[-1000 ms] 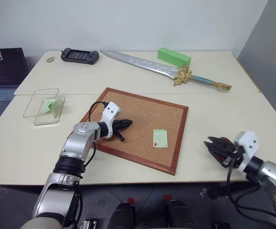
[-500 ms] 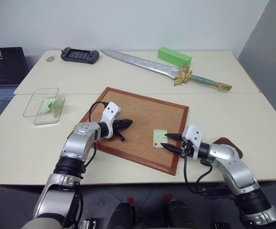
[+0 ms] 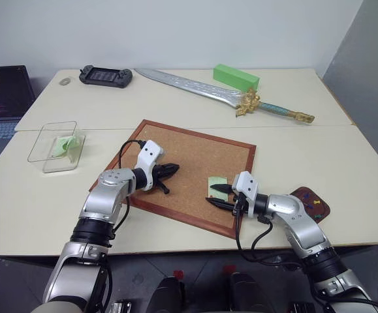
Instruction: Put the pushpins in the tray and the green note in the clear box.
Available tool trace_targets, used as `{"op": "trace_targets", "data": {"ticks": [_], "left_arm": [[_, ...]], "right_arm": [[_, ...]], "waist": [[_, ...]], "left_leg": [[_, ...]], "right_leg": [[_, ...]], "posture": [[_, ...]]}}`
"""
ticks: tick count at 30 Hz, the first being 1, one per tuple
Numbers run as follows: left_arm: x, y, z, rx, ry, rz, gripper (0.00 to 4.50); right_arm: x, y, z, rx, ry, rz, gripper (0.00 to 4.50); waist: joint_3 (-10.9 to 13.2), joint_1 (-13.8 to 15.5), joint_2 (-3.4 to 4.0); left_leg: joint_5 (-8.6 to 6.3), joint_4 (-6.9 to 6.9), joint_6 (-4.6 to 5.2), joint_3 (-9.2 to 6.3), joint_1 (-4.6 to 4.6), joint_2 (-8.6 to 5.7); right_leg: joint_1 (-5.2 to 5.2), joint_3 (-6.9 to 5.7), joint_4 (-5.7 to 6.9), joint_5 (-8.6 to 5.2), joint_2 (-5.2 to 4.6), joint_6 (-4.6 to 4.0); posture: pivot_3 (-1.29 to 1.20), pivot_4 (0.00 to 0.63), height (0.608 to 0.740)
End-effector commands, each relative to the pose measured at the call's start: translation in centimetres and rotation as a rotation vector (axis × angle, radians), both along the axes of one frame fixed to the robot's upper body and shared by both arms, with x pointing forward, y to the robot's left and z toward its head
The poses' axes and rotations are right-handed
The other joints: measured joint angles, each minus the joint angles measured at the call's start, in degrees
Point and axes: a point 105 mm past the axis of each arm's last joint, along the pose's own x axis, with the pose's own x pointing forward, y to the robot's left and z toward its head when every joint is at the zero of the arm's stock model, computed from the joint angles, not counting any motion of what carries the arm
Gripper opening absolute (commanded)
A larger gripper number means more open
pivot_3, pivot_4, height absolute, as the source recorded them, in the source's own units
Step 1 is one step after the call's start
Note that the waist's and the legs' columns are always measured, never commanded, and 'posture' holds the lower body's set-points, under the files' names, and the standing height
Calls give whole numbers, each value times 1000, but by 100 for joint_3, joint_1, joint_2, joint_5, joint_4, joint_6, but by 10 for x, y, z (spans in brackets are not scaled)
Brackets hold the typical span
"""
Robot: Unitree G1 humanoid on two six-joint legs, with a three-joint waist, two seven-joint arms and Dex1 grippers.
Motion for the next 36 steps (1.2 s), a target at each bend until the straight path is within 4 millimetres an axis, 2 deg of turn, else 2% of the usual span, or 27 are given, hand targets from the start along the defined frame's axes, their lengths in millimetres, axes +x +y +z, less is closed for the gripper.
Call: {"op": "trace_targets", "data": {"ticks": [1, 6, 8, 10, 11, 17, 21, 27, 32, 36], "left_arm": [[-3, 4, -12, 24, 46, 15, 0], [-3, 2, -12, 21, 42, 13, 0], [-4, 2, -12, 20, 42, 13, 0], [-4, 2, -12, 20, 42, 13, 0], [-4, 2, -12, 19, 43, 13, 0], [-5, 2, -12, 18, 40, 18, 0], [-5, 2, -12, 18, 39, 19, 0], [-5, 2, -13, 19, 39, 20, 0], [-6, 3, -14, 18, 43, 21, 0], [-6, 3, -14, 18, 40, 21, 0]], "right_arm": [[2, 6, 3, -5, -36, 28, 1978], [1, 7, -1, -7, -29, 35, 1978], [1, 7, -2, -6, -24, 41, 1611], [0, 6, -3, -11, -23, 47, 1512], [-1, 6, -3, -13, -23, 48, 1202], [-2, -2, -5, -35, -24, 52, 29], [-2, 0, -4, -33, -29, 56, 29], [-4, 3, 20, 43, -98, 68, 29], [-5, -2, 34, 49, -139, 62, 29], [-4, -8, 37, 35, -149, 51, 29]], "waist": [[0, 0, 0], [0, -1, 0], [0, 0, 0], [0, 0, 0], [0, -1, 0], [0, -1, 0], [0, 0, 0], [0, -1, 0], [0, 0, 0], [0, 2, 0]], "left_leg": [[0, 0, 0, 0, 0, 0], [0, 0, 0, 0, 1, 0], [0, 1, 0, 0, 1, 0], [0, 1, 0, 0, 1, 0], [0, 0, 0, 0, 2, 0], [0, 0, 0, -1, 1, 0], [0, 0, 0, -1, 1, 0], [0, 0, 0, -1, 0, 0], [0, -1, 0, -2, -6, 0], [0, -1, 0, -1, -5, 1]], "right_leg": [[0, 0, 0, 0, 0, 0], [1, 0, 0, 0, 1, 0], [1, 0, 0, 0, 0, 0], [1, 0, 0, 0, 0, 0], [1, 0, 0, 0, 0, 0], [1, 0, 0, 0, 0, 0], [2, 0, 0, 0, -1, 0], [1, 0, 0, 0, -1, 0], [-5, 0, -1, 0, -3, 0], [-4, 0, -1, 0, -3, 0]], "posture": [[0, 150, 740], [0, 150, 740], [0, 150, 740], [0, 150, 740], [0, 150, 740], [0, 150, 740], [0, 150, 740], [0, 150, 740], [0, 150, 740], [0, 150, 740]]}}
